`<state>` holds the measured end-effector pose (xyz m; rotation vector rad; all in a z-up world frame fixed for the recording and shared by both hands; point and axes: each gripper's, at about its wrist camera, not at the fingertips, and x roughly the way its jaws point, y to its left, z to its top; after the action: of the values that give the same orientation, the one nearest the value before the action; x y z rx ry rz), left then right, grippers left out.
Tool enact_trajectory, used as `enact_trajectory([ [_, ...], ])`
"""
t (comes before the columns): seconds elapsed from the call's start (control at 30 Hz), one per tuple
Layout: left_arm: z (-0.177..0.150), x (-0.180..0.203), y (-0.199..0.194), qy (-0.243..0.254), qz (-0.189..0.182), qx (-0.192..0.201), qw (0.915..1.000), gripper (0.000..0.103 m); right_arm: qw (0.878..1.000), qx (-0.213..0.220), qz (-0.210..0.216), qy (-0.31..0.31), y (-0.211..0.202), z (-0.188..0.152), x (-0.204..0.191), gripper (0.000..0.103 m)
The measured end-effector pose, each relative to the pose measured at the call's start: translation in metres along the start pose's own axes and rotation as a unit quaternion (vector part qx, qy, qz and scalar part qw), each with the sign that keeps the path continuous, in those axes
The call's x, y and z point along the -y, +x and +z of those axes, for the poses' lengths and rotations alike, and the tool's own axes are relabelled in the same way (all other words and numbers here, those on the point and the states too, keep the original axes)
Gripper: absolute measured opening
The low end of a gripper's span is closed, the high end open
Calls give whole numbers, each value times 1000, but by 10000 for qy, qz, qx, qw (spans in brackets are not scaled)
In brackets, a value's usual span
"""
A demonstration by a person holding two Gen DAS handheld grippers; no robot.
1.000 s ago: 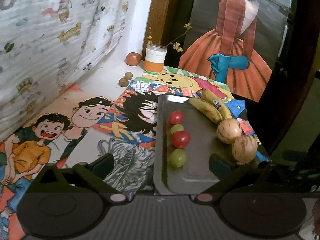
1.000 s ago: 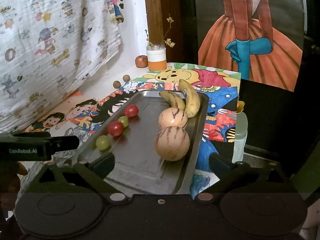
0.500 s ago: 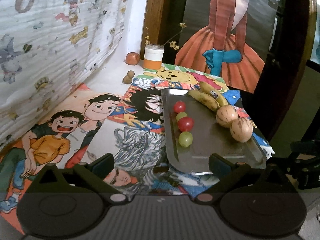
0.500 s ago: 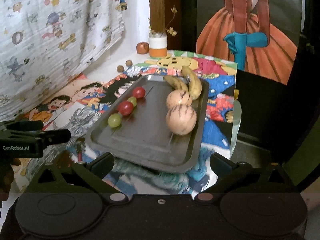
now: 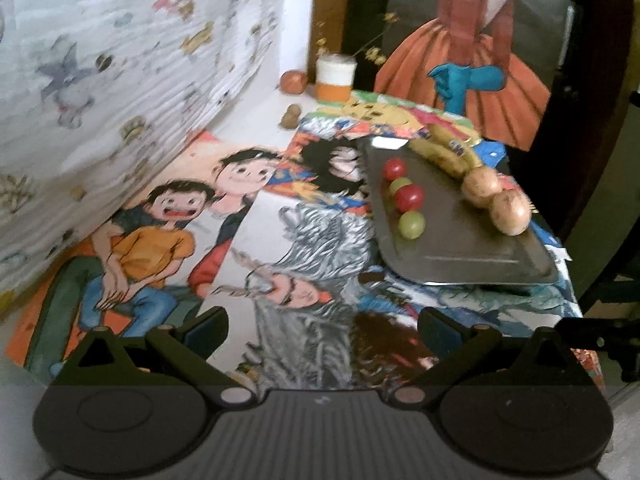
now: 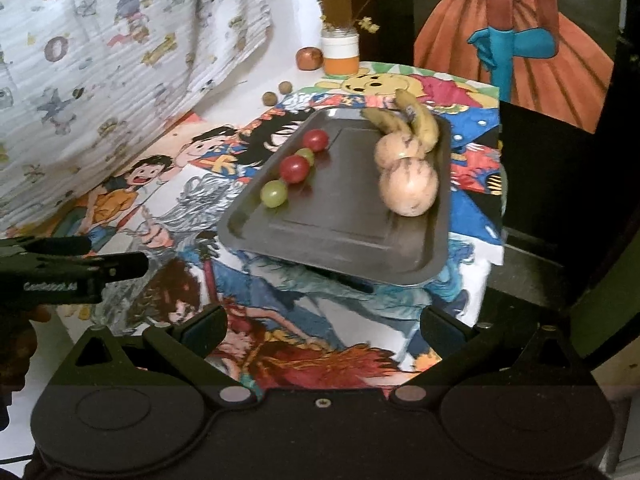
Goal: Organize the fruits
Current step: 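Withdraw both grippers from the tray toward the small brown fruits by the jar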
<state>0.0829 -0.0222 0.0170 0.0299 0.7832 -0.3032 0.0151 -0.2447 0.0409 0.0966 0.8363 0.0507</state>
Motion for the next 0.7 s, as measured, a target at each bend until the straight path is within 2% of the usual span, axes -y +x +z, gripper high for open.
enact_trajectory([
  [0.27,11,-26,0,-354,234,-150,9990,103,9997,17,123,-211,2,18,-15,102],
  [0.7,50,-45,10,-336,511,51,9981,103,9962,491,343,-637,12,84,-22,102],
])
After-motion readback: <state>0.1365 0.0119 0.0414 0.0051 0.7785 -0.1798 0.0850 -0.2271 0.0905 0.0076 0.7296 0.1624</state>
